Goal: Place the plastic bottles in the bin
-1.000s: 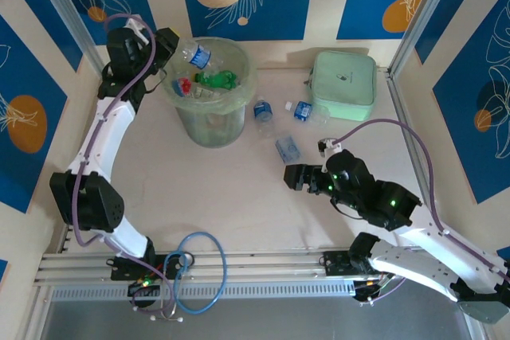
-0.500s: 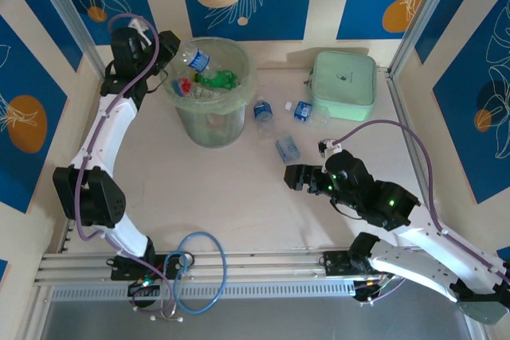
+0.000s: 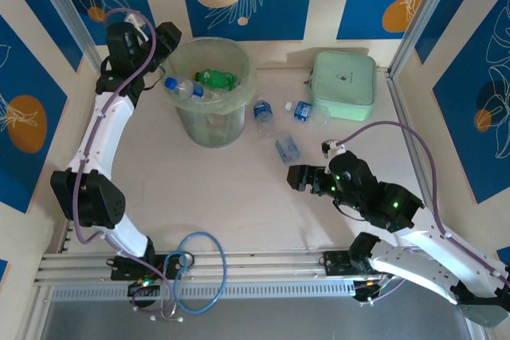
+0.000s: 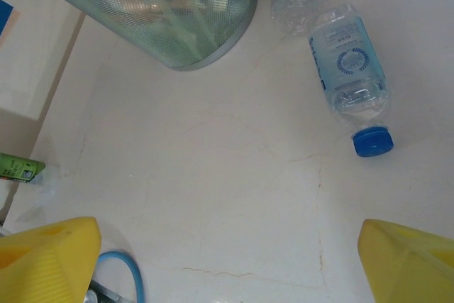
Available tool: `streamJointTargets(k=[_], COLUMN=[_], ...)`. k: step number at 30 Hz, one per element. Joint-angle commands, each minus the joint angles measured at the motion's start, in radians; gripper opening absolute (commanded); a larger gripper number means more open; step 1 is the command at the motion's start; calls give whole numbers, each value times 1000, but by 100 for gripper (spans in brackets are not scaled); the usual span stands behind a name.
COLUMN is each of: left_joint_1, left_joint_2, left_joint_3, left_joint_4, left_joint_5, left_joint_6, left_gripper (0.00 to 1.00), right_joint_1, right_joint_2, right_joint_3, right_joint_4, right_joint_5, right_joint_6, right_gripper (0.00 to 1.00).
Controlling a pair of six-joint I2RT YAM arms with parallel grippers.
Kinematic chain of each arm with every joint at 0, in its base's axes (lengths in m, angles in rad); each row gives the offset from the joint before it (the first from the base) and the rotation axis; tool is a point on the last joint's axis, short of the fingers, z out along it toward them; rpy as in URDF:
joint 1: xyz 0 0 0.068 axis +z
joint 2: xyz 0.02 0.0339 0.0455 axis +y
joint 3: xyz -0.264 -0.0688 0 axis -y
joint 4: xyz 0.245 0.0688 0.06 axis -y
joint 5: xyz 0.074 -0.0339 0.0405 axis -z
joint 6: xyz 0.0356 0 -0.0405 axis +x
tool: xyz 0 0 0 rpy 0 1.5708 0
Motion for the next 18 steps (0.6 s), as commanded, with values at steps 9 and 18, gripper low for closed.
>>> streamJointTargets(k=[9,18], left_joint_1=[-53,-294], left_joint_2=[-359,-671], left_joint_3=[-138,-499], left_joint_4=[-173,-344], left_joint_5=[6,14], left_joint_6=[151,213], left_gripper=[57,46], right_joint_1=[-284,-436], right_joint_2=[190,494], right_joint_3=[49,119], right_joint_4=[-121,-66], right_joint_5=[-180,-323], right_joint_6=[-27,-153], right_gripper=[97,99])
